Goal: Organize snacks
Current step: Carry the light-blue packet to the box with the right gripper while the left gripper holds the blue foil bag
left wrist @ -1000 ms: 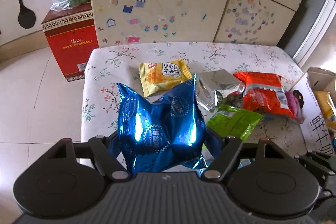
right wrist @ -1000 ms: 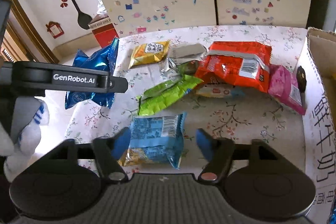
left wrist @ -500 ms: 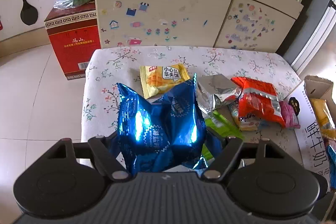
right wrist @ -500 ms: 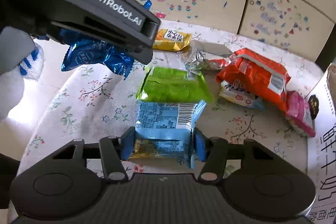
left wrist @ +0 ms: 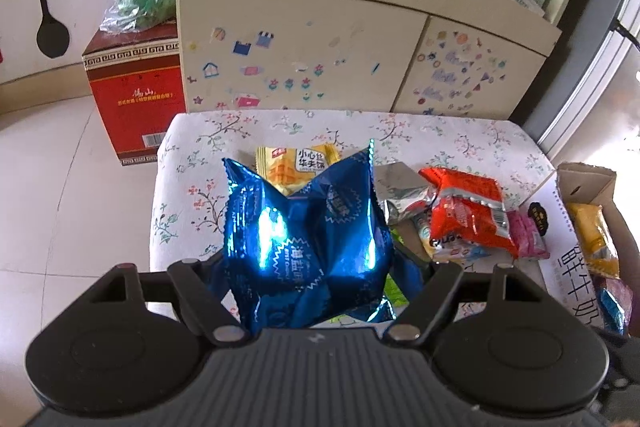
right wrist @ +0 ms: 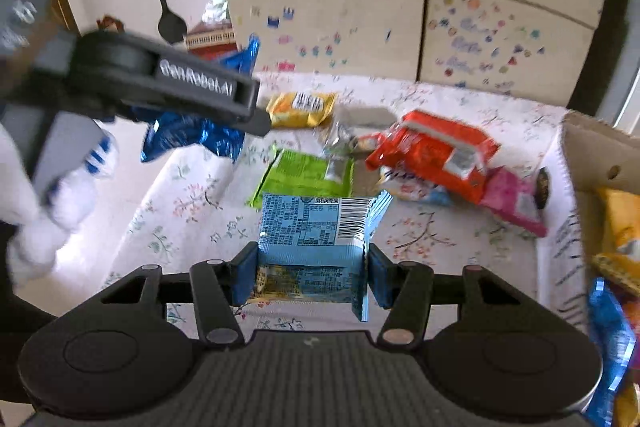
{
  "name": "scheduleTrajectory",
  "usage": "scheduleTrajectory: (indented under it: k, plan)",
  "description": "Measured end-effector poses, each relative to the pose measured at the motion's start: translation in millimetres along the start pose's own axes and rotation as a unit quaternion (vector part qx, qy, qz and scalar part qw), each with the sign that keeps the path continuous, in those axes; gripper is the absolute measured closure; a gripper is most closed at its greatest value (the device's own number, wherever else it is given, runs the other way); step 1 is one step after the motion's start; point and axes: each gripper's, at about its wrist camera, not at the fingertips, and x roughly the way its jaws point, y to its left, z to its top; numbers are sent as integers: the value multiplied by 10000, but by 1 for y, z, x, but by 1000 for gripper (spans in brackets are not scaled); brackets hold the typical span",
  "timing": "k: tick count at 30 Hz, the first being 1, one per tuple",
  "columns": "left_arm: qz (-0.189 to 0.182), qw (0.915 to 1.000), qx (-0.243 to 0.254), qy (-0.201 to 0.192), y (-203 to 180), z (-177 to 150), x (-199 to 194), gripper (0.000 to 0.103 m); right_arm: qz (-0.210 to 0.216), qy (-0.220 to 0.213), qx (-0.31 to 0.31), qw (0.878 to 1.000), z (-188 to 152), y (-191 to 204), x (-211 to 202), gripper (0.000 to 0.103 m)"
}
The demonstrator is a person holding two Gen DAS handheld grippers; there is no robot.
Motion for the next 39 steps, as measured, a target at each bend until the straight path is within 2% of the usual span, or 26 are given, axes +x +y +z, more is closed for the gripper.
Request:
scheduleTrajectory:
  k: [8,15,25,39]
  plan:
    - [0,9997,155,-173,-14,-5,-11,26,-178,-496,-5,9986,14,-18,-43,41]
    - [-15,9993,240,-294,-30,-13,-17,26,-429,-694,63,9966,28,-45,-61,41]
    - [-170,9972,592,-423,-68,-16,-17,26,-767,-1067,597,9895,17,-74,-86,41]
    - [-476,9912,1046,-657,-115,-20,-18,26,-1097,-1312,1212,9778,8,-113,-106,41]
